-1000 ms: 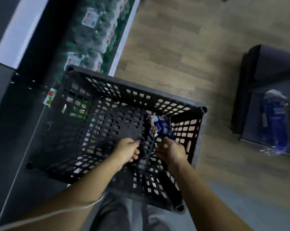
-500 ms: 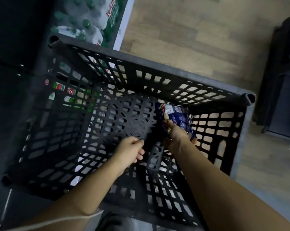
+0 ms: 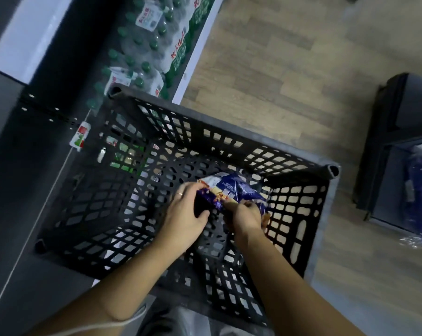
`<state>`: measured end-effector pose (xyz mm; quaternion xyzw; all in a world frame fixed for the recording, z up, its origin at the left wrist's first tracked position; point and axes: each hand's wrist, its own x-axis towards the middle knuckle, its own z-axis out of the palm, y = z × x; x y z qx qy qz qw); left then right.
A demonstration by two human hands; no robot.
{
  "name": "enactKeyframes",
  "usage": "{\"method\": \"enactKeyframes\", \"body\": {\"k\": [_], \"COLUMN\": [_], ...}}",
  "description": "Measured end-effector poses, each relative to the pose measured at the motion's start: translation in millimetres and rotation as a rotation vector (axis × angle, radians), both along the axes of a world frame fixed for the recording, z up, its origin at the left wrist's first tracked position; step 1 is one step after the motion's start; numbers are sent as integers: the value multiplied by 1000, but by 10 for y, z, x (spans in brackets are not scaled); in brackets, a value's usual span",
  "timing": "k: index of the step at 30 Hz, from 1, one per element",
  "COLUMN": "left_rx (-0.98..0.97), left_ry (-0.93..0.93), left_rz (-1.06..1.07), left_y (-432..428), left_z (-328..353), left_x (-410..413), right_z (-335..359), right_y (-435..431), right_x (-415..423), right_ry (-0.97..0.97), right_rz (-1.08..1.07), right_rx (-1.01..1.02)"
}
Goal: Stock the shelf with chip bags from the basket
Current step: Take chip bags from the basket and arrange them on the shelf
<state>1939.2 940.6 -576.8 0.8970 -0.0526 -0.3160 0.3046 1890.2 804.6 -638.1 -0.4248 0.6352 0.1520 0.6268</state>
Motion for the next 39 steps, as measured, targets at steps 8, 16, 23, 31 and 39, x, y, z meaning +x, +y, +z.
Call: {"method": "enactKeyframes", "body": {"k": [8,16,23,31,39], "left_rx": [211,132,-306,-549,-765], "left_ry": [-166,-351,-152,-128,-389], "left_rz": [-219,-145,163,363,657], "left_y": [215,430,690,1061,1411], "left_z": [663,1621,2611,3816,4552], "left_x": [297,599,825,808,554], "right_z": [1073,2109,2925,3802,4639], "right_y": [-50,-109,-67,290,939], "right_x": [307,683,950,1168,1337], "right_ry": [-267,-450,-785,-997,-1124], "right_rz": [189,459,497,494,492], "right_rx": [158,47,-148,197,339]}}
